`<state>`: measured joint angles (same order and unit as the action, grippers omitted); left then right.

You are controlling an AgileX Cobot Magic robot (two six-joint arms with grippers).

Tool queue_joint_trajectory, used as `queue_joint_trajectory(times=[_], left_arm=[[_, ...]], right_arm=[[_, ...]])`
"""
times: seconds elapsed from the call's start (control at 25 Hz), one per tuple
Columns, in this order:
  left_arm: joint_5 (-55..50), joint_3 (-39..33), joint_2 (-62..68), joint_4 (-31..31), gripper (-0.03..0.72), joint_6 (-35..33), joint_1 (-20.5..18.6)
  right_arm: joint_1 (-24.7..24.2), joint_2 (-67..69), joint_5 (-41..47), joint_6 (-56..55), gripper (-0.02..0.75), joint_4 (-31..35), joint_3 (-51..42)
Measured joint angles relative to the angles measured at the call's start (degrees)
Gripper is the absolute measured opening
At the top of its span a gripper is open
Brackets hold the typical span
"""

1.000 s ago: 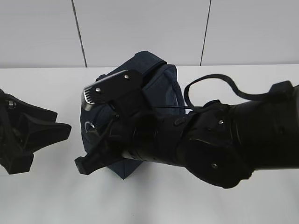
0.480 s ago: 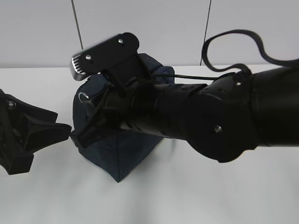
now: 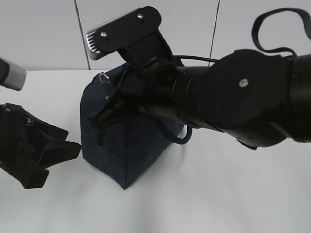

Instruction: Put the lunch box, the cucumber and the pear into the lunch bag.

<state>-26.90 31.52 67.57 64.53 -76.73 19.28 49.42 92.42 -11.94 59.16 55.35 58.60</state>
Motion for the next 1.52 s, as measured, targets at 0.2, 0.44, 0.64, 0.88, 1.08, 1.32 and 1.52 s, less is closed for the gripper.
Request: queue_joint_trajectory(times=[0.2,0.44,0.64,0.88,1.08,1.32,1.52], left_arm=[[-8.3,2.5,3.2,6.6,0.287,-6.4,-8.5],[-26.0,3.1,9.9,20.8,0.287,-19.4,-23.3],[-26.4,3.8,14.1,21.6,0.287,-26.7,-23.5],[-26.8,6.8,18.5,21.8,0.287,-34.8,-21.7],[-27.1,8.8,20.7,21.8,0.297,-38.4,-18.4],[-25.3,9.2,22.5,22.0,0.298,-38.8,-16.7],[-24.4,9.2,25.5,23.7,0.273,-39.1,-14.2]], right_arm=[[0.0,-0.1,0.0,3.9,0.0,5.7,0.0],[0.0,-0.2,0.3,4.3,0.0,6.7,0.0],[0.0,-0.2,0.4,4.3,0.0,6.8,0.0],[0.0,-0.2,0.9,4.3,0.0,7.1,0.0],[0.0,-0.2,0.9,4.3,0.0,7.1,0.0],[0.0,-0.2,0.9,4.3,0.0,7.1,0.0],[0.0,-0.2,1.0,4.4,0.0,7.1,0.0]])
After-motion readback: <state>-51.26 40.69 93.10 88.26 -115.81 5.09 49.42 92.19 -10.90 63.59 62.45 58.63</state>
